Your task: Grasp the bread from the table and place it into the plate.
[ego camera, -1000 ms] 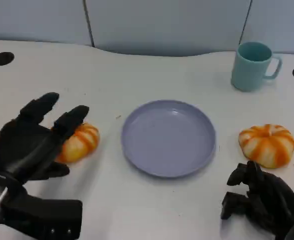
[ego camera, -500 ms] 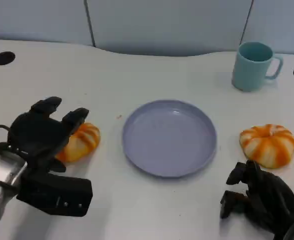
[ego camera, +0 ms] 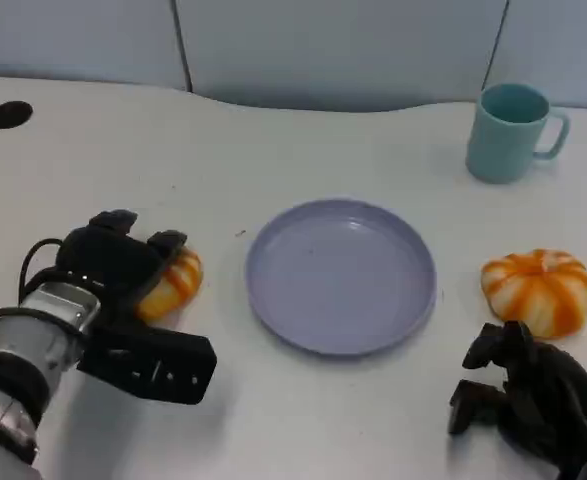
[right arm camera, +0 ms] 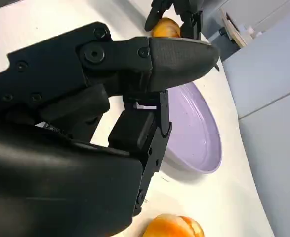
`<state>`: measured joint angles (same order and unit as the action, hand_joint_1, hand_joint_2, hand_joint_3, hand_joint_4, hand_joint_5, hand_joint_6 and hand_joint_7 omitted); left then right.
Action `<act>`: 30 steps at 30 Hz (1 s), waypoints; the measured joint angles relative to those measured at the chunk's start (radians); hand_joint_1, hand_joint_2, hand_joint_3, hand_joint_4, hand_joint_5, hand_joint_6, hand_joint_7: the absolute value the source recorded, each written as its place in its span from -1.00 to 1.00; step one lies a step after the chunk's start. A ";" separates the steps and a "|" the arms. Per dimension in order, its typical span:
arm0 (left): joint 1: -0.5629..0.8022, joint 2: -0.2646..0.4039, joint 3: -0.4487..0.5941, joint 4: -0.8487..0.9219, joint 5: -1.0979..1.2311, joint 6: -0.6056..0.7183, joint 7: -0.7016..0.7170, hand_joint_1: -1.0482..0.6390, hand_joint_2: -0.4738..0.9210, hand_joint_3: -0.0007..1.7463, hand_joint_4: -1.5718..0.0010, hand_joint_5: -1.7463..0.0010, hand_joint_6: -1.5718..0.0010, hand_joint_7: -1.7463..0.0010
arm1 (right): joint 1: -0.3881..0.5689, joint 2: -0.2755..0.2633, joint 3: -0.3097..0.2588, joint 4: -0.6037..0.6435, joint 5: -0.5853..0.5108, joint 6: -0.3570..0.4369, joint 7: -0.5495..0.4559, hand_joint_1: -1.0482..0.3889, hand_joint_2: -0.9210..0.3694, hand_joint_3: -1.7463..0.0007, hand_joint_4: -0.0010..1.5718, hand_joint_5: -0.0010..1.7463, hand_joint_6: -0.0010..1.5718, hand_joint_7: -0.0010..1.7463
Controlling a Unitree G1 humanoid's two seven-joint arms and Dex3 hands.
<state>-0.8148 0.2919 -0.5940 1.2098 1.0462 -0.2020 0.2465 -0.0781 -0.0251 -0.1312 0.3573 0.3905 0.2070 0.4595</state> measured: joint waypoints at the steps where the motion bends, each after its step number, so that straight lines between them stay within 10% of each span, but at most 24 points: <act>1: -0.009 -0.008 -0.009 0.018 -0.007 0.003 0.006 -0.55 0.87 -1.00 0.95 0.99 0.84 1.00 | 0.001 0.000 0.000 -0.002 -0.001 0.002 -0.002 -0.18 -1.00 0.52 0.64 0.28 0.51 0.17; 26: -0.088 -0.072 -0.118 0.130 -0.080 0.069 -0.026 -0.57 0.88 -1.00 0.98 0.99 0.90 1.00 | 0.024 -0.020 -0.010 -0.028 0.010 0.023 0.017 -0.18 -1.00 0.52 0.61 0.33 0.46 0.25; 29: -0.090 -0.074 -0.103 0.133 -0.110 0.055 -0.050 -0.16 0.96 -0.99 0.55 0.89 0.51 0.96 | 0.033 -0.023 -0.010 -0.037 0.014 0.024 0.021 -0.18 -1.00 0.52 0.59 0.33 0.45 0.25; 30: -0.092 -0.075 -0.092 0.137 -0.132 0.044 -0.066 -0.16 0.97 -0.99 0.11 0.47 0.08 0.86 | 0.041 -0.024 -0.011 -0.043 0.016 0.024 0.026 -0.17 -1.00 0.50 0.59 0.35 0.44 0.26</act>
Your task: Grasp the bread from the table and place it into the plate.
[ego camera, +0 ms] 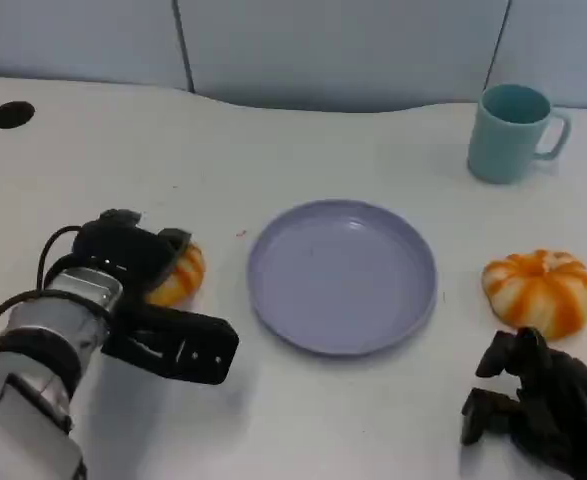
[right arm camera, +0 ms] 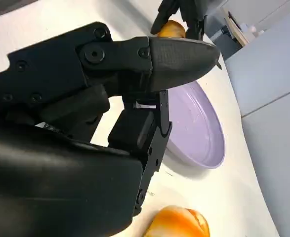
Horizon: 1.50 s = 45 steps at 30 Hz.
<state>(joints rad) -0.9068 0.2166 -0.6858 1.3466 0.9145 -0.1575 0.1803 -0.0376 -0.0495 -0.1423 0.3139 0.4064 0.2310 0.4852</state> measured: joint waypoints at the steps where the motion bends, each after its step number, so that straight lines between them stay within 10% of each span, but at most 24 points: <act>1: -0.001 -0.001 0.013 0.003 -0.015 -0.014 -0.001 -0.11 0.99 -0.80 0.10 -0.38 0.06 0.08 | 0.012 -0.001 0.000 -0.015 0.000 0.003 -0.001 -0.15 -1.00 0.48 0.58 0.37 0.44 0.27; 3: 0.006 -0.001 0.018 0.004 -0.032 -0.035 0.052 -0.09 1.00 -0.68 0.10 -0.87 0.19 -0.58 | 0.039 -0.001 0.000 -0.048 0.002 0.012 -0.005 -0.15 -1.00 0.47 0.58 0.38 0.44 0.27; 5: 0.016 -0.001 0.017 0.005 -0.033 -0.046 0.105 -0.08 1.00 -0.66 0.11 -0.97 0.22 -0.72 | 0.061 -0.001 -0.001 -0.073 0.005 0.022 -0.009 -0.14 -1.00 0.47 0.58 0.39 0.43 0.28; 12: 0.027 -0.004 0.017 0.007 -0.041 -0.046 0.185 -0.05 1.00 -0.51 0.13 -1.00 0.19 -0.54 | 0.078 -0.001 0.000 -0.099 0.005 0.039 -0.015 -0.15 -1.00 0.45 0.57 0.40 0.41 0.29; 19: 0.051 -0.005 0.046 0.009 -0.075 -0.050 0.280 0.01 1.00 -0.62 0.07 -1.00 0.35 -0.99 | 0.078 0.000 0.001 -0.112 0.004 0.057 -0.036 -0.16 -1.00 0.48 0.56 0.40 0.41 0.30; 40: -0.011 0.032 0.095 -0.005 -0.109 -0.166 0.422 0.07 0.90 -0.68 0.00 -1.00 0.27 -1.00 | 0.052 0.026 0.011 -0.080 -0.003 0.020 -0.052 -0.18 -1.00 0.51 0.58 0.36 0.43 0.28; 45: -0.012 -0.003 0.120 -0.013 -0.128 -0.223 0.476 0.14 0.48 -0.09 -0.04 -1.00 0.20 -1.00 | 0.049 0.021 0.014 -0.073 -0.006 0.014 -0.039 -0.17 -1.00 0.49 0.58 0.36 0.43 0.27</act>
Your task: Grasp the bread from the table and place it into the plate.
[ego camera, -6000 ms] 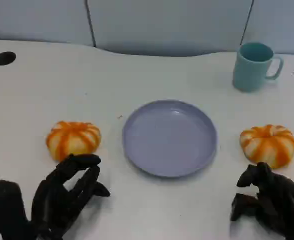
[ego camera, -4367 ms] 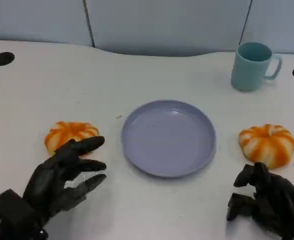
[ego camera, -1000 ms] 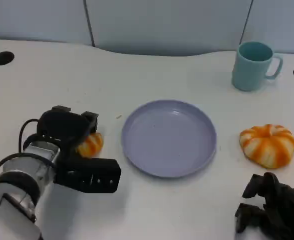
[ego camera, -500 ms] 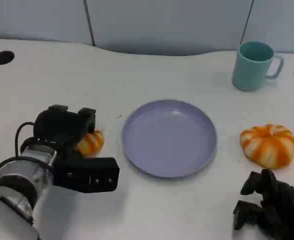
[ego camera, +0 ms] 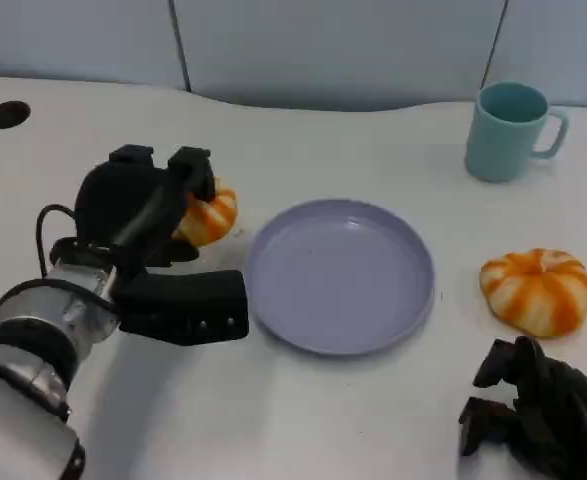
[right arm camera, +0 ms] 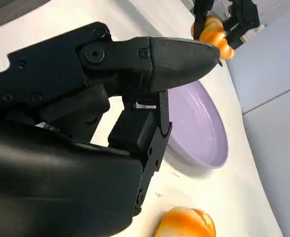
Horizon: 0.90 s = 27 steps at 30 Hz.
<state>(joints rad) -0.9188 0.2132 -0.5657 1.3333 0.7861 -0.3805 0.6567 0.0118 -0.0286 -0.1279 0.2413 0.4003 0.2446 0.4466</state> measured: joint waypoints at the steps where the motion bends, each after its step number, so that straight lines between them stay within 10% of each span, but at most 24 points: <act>1: 0.000 -0.007 0.006 -0.001 -0.005 -0.010 0.008 0.15 0.42 -0.03 -0.05 -1.00 0.20 -1.00 | 0.000 0.000 0.000 0.001 0.000 0.000 0.002 -0.17 -1.00 0.49 0.58 0.36 0.43 0.26; 11: -0.032 -0.026 0.016 -0.020 -0.022 -0.150 0.010 0.05 0.39 0.33 -0.10 -1.00 0.14 -1.00 | -0.005 0.000 -0.006 0.002 0.006 0.015 0.002 -0.19 -1.00 0.56 0.58 0.33 0.47 0.21; 27: -0.089 -0.112 -0.122 -0.049 0.080 -0.343 0.003 -0.10 0.48 0.26 -0.21 -1.00 0.04 -1.00 | -0.005 0.002 0.003 -0.001 0.005 0.015 0.002 -0.16 -1.00 0.49 0.58 0.34 0.45 0.21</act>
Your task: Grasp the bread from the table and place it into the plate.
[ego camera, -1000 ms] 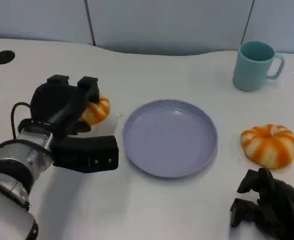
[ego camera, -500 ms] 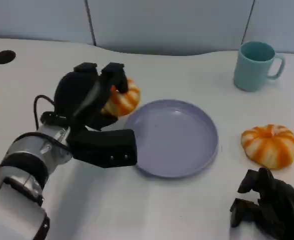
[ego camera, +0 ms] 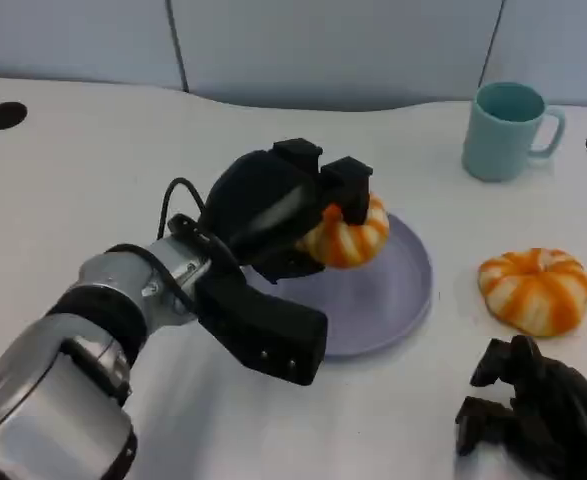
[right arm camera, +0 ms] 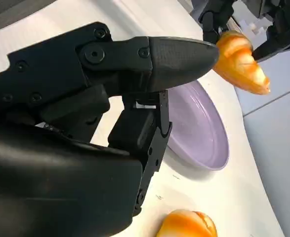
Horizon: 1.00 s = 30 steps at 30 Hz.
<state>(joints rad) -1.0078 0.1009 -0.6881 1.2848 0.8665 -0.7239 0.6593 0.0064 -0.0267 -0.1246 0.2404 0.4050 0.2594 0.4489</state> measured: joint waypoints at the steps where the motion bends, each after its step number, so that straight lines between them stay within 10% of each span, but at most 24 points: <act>1: 0.000 -0.004 0.000 0.002 0.000 0.000 -0.004 -0.09 0.47 0.26 -0.21 -1.00 0.03 -1.00 | 0.000 0.000 0.000 -0.001 0.000 0.000 0.000 -0.16 -1.00 0.49 0.58 0.34 0.45 0.21; 17: 0.000 -0.032 -0.007 0.021 -0.005 0.034 -0.152 -0.04 0.45 0.31 -0.05 -1.00 0.11 -0.96 | 0.010 0.001 0.022 -0.018 -0.006 0.000 -0.010 -0.17 -1.00 0.49 0.57 0.34 0.41 0.27; 21: 0.000 -0.031 0.001 0.021 -0.027 0.030 -0.202 -0.16 0.95 -0.64 0.29 -0.31 0.27 0.42 | 0.019 0.003 0.024 -0.029 -0.006 0.000 -0.018 -0.16 -1.00 0.48 0.57 0.36 0.41 0.28; 30: 0.000 -0.031 0.011 0.021 -0.036 0.113 -0.379 -0.57 1.00 -0.67 0.98 0.57 0.86 0.98 | 0.028 0.012 0.027 -0.039 -0.006 -0.004 -0.020 -0.17 -1.00 0.47 0.57 0.36 0.40 0.29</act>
<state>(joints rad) -1.0079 0.0699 -0.6767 1.3061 0.8306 -0.6111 0.2803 0.0342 -0.0147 -0.0975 0.2018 0.3992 0.2555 0.4293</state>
